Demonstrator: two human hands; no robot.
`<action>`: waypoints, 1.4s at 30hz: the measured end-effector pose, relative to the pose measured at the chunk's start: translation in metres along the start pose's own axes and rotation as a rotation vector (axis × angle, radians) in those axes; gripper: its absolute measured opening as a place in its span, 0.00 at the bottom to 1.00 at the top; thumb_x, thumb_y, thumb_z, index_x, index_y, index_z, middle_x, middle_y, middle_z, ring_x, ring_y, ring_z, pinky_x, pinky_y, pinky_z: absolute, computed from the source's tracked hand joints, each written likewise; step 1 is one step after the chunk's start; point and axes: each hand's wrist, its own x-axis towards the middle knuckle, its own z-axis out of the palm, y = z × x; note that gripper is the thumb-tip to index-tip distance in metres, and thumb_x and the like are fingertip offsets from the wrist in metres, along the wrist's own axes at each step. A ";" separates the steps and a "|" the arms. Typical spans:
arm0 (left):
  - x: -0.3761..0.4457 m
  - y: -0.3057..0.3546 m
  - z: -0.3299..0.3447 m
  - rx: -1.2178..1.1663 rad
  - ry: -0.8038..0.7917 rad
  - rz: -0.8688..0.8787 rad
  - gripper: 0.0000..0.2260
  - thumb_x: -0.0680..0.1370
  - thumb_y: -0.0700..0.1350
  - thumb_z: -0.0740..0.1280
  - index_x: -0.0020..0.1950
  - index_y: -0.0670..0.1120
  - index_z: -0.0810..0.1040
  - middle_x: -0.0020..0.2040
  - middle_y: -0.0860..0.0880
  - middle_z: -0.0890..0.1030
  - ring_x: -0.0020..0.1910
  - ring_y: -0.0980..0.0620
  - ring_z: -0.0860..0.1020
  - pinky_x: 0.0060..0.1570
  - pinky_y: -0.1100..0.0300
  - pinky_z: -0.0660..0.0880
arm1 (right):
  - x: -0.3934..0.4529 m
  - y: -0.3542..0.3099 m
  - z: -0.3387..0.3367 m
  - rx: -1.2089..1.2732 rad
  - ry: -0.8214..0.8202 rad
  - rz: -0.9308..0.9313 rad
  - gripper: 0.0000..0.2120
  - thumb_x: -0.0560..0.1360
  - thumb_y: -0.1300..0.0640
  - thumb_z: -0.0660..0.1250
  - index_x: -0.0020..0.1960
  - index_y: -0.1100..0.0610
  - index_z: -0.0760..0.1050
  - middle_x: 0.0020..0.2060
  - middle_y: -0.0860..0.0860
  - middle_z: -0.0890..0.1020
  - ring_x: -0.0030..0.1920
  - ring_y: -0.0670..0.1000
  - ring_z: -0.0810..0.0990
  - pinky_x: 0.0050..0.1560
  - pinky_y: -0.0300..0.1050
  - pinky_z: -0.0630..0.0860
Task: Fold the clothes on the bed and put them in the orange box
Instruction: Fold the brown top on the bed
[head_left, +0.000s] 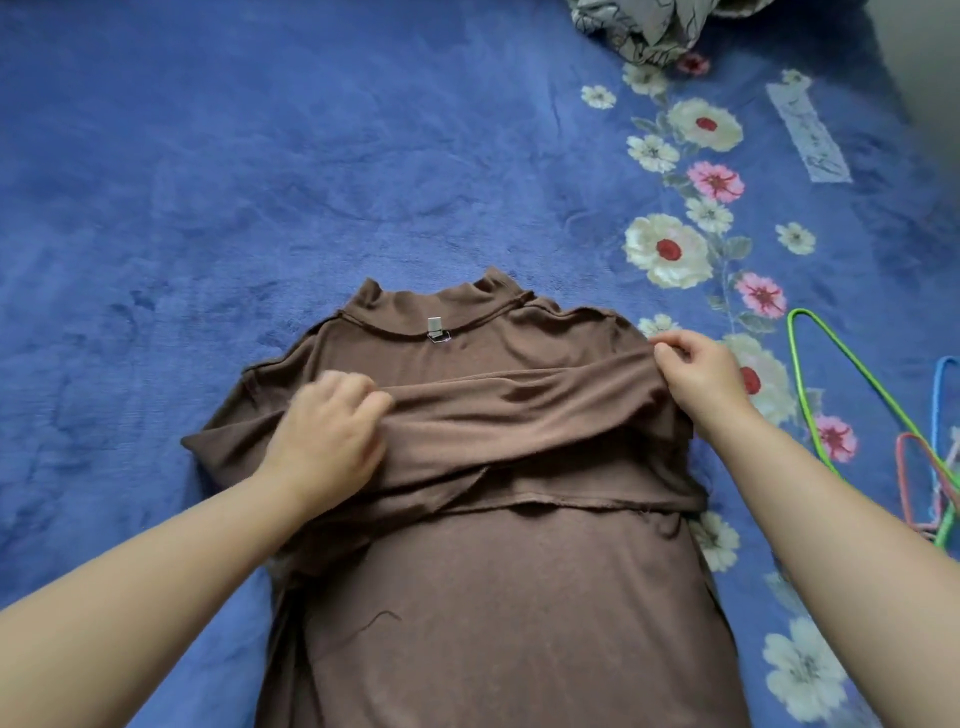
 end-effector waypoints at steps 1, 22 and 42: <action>0.001 0.008 0.002 -0.054 -0.027 0.097 0.15 0.70 0.50 0.57 0.39 0.42 0.79 0.35 0.44 0.78 0.35 0.44 0.76 0.34 0.55 0.70 | 0.002 -0.001 -0.001 -0.077 0.024 -0.049 0.12 0.77 0.62 0.60 0.58 0.62 0.77 0.50 0.57 0.80 0.53 0.54 0.76 0.44 0.38 0.67; -0.007 0.050 0.039 0.040 0.209 0.290 0.05 0.70 0.37 0.57 0.38 0.46 0.61 0.29 0.46 0.70 0.32 0.48 0.64 0.31 0.57 0.57 | -0.037 0.056 0.022 0.197 -0.089 0.355 0.14 0.68 0.58 0.73 0.50 0.58 0.71 0.33 0.48 0.75 0.40 0.52 0.75 0.45 0.48 0.73; -0.015 0.050 0.008 -0.120 -0.290 0.411 0.10 0.69 0.46 0.57 0.31 0.47 0.74 0.29 0.50 0.73 0.27 0.49 0.74 0.27 0.62 0.68 | -0.043 0.080 -0.020 -0.024 -0.486 0.219 0.28 0.70 0.72 0.62 0.66 0.55 0.64 0.37 0.51 0.70 0.31 0.48 0.67 0.33 0.41 0.65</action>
